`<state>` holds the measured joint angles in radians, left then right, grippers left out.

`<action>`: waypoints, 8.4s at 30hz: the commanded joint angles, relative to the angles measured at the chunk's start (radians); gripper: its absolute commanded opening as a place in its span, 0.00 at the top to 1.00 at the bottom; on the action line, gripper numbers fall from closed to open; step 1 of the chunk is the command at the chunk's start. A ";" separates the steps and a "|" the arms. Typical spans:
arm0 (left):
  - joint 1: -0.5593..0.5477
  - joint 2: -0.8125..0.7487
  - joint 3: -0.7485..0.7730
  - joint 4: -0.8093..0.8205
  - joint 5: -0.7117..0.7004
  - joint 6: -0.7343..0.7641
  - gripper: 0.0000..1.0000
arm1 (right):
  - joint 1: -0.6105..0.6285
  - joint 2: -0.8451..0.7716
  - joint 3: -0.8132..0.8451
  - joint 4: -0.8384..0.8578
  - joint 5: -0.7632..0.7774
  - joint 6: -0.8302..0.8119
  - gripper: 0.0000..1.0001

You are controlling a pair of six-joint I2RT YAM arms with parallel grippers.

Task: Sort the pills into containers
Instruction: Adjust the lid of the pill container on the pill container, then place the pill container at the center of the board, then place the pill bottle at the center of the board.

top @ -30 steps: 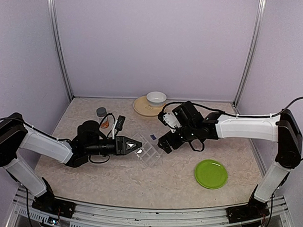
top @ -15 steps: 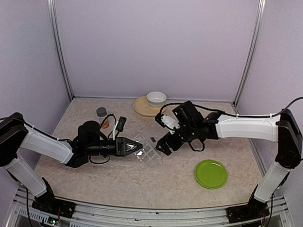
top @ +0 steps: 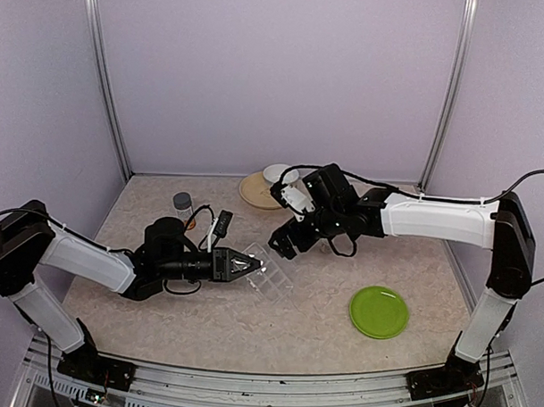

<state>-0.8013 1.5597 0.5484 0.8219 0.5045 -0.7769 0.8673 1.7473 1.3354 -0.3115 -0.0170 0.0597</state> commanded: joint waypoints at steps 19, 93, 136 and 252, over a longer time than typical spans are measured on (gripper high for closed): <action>-0.010 0.029 -0.033 0.118 -0.137 -0.073 0.78 | -0.031 -0.069 0.029 -0.032 0.209 0.081 0.00; -0.117 0.161 -0.002 -0.138 -0.756 -0.376 0.01 | -0.073 -0.337 -0.284 0.074 0.260 0.167 0.00; -0.130 0.173 -0.018 -0.111 -0.702 -0.340 0.19 | 0.200 0.239 -0.070 0.071 0.319 -0.009 0.00; 0.348 -0.070 0.533 -0.834 -0.466 0.252 0.01 | -0.073 -0.527 -0.632 0.300 0.231 0.352 0.00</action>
<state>-0.4255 1.4803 1.0679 -0.0929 -0.0620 -0.5556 0.7963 1.2167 0.6872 -0.0296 0.2249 0.3210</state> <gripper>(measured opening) 0.988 0.996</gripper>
